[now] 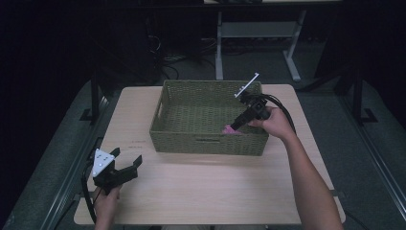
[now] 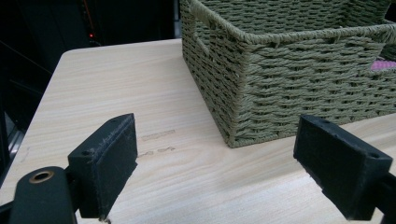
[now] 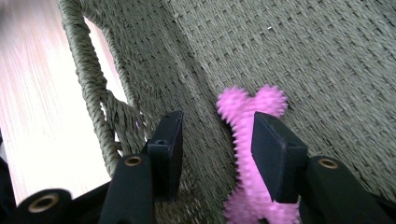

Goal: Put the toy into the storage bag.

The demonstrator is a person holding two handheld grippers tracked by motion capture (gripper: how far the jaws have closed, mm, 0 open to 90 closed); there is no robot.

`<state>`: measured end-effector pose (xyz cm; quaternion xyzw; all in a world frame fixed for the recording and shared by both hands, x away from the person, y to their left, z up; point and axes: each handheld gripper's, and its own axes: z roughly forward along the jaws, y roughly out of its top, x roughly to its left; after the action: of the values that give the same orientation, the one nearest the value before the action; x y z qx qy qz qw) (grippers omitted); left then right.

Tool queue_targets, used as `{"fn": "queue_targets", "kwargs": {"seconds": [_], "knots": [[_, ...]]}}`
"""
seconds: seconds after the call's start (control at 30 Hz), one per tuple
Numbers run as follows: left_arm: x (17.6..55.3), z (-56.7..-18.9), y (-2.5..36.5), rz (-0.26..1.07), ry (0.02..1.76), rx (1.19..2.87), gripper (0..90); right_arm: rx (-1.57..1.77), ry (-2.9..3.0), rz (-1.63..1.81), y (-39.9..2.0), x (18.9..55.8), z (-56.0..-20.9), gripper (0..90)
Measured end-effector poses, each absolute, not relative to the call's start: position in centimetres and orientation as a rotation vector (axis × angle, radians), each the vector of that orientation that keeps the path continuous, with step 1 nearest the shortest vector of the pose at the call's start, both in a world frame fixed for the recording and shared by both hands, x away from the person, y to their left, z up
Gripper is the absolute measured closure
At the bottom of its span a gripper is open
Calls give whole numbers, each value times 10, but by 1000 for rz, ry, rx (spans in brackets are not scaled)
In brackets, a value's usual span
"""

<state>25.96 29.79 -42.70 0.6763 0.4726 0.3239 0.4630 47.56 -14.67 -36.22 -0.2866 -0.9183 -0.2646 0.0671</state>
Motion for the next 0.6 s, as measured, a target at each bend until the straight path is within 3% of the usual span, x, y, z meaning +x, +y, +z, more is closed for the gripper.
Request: {"fn": "queue_targets", "kwargs": {"seconds": [0.6], "knots": [[259,-427,300,798,1165,1656,130,-868,-2802,-815,-147,464,-348,428]]}}
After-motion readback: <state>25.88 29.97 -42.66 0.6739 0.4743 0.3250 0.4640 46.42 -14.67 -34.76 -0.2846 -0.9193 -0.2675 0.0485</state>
